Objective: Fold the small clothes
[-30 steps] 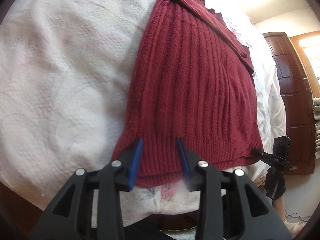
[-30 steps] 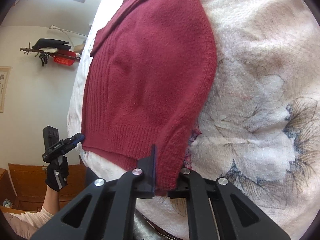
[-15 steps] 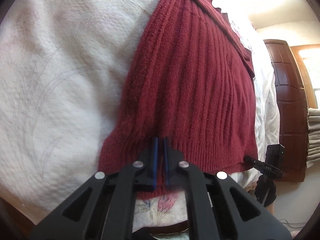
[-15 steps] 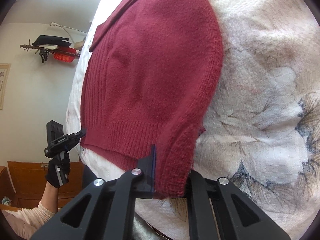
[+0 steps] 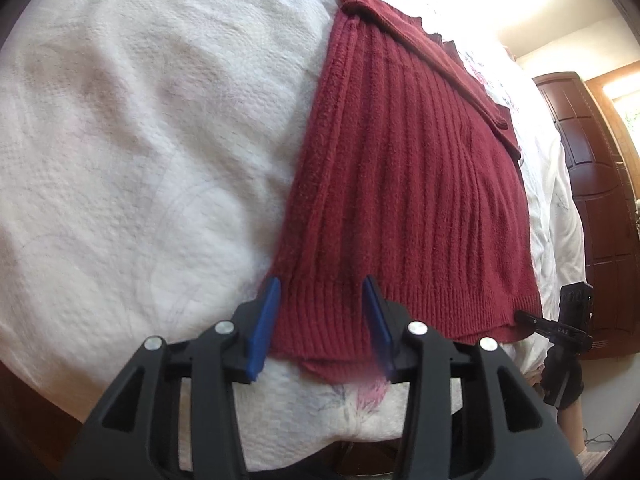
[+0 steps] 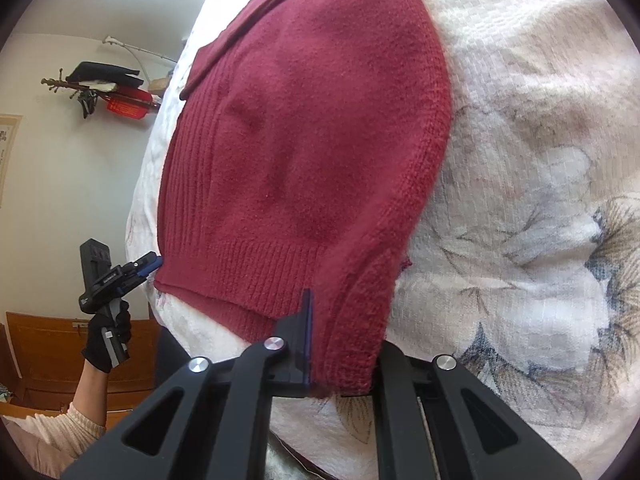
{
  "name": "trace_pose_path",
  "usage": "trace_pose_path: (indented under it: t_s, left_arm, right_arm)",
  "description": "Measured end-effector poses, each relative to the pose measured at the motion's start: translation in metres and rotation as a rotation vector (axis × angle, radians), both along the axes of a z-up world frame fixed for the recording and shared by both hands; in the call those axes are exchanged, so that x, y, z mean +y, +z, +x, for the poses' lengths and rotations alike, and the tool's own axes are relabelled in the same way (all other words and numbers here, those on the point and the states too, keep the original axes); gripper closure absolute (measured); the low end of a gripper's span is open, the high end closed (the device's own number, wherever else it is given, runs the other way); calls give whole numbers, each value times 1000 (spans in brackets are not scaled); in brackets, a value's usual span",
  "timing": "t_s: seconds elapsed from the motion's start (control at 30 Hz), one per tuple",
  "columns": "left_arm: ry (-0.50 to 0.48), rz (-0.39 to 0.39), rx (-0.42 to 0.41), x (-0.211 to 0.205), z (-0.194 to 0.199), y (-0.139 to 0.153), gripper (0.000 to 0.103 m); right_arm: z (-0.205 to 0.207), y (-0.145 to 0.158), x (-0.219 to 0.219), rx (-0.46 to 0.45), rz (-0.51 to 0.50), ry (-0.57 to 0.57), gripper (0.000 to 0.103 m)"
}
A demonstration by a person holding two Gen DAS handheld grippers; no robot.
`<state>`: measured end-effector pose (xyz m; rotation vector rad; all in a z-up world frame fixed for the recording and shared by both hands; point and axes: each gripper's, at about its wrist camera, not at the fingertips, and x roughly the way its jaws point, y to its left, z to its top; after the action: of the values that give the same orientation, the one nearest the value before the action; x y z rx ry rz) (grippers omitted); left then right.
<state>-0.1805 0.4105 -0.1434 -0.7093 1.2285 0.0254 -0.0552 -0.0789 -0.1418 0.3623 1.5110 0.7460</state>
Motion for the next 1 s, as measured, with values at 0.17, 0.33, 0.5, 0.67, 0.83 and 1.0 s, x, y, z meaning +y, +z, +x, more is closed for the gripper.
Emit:
trace_pose_path:
  t_s: [0.17, 0.33, 0.5, 0.67, 0.83, 1.0]
  left_arm:
    - [-29, 9, 0, -9, 12, -6, 43]
    - [2, 91, -12, -11, 2, 5, 57]
    - [24, 148, -25, 6, -3, 7, 58]
    - [-45, 58, -30, -5, 13, -6, 50]
    - [-15, -67, -45, -10, 12, -10, 90]
    - [57, -198, -133, -4, 5, 12, 92]
  right_arm:
    - [0, 0, -3, 1, 14, -8, 95]
    - [-2, 1, -7, -5, 14, 0, 94]
    - [-2, -2, -7, -4, 5, 4, 94]
    - [-2, -3, -9, -3, 4, -3, 94]
    - [-3, -3, -12, 1, 24, -5, 94]
    - [2, 14, -13, -2, 124, -8, 96]
